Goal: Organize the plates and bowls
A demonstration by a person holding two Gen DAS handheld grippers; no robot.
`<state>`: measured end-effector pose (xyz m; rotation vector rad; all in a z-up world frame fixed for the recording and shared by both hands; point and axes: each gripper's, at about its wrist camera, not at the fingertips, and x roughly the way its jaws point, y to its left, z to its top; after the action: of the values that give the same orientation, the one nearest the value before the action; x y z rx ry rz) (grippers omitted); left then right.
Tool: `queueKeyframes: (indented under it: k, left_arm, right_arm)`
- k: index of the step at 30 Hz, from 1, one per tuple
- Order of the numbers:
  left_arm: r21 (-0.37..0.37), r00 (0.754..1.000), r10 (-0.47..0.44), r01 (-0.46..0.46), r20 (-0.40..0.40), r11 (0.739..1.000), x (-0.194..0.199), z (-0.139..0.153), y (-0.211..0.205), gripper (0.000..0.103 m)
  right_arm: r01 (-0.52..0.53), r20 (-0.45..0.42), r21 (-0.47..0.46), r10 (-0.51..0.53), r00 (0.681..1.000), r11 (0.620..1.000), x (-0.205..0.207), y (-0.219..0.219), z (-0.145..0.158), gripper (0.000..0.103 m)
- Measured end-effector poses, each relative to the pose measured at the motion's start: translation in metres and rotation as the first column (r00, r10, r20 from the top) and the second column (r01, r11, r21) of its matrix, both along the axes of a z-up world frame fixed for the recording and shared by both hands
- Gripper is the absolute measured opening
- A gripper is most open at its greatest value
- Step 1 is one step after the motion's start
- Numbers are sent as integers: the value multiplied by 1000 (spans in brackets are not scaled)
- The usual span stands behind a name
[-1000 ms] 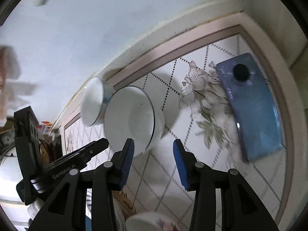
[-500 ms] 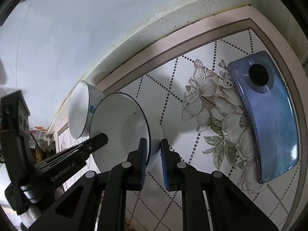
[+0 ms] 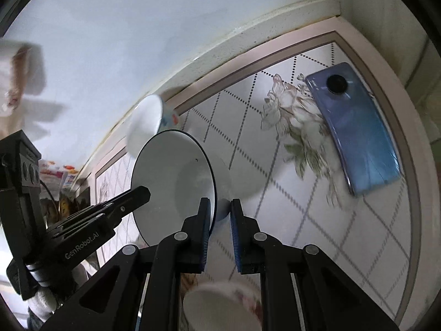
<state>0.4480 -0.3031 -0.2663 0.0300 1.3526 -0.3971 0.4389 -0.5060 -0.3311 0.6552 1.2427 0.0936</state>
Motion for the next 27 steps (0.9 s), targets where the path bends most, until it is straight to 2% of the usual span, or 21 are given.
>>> queueKeyframes:
  k: [7, 13, 17, 27]
  left_arm:
    - [-33, 999, -45, 45, 16, 998, -54, 24, 6, 8]
    - [-37, 998, -62, 62, 0, 997, -85, 26, 12, 8]
    - [-25, 997, -69, 69, -19, 997, -99, 18, 19, 8]
    - [24, 994, -89, 90, -58, 996, -112, -13, 14, 8]
  right_arm:
    - [-1, 19, 9, 1, 1000, 1000, -63, -3, 32, 16]
    - [-12, 16, 6, 11, 1000, 1000, -102, 0, 44, 16]
    - [-25, -11, 10, 25, 1000, 1000, -120, 7, 37, 16]
    - [-28, -92, 28, 30, 995, 999, -142, 14, -3, 16]
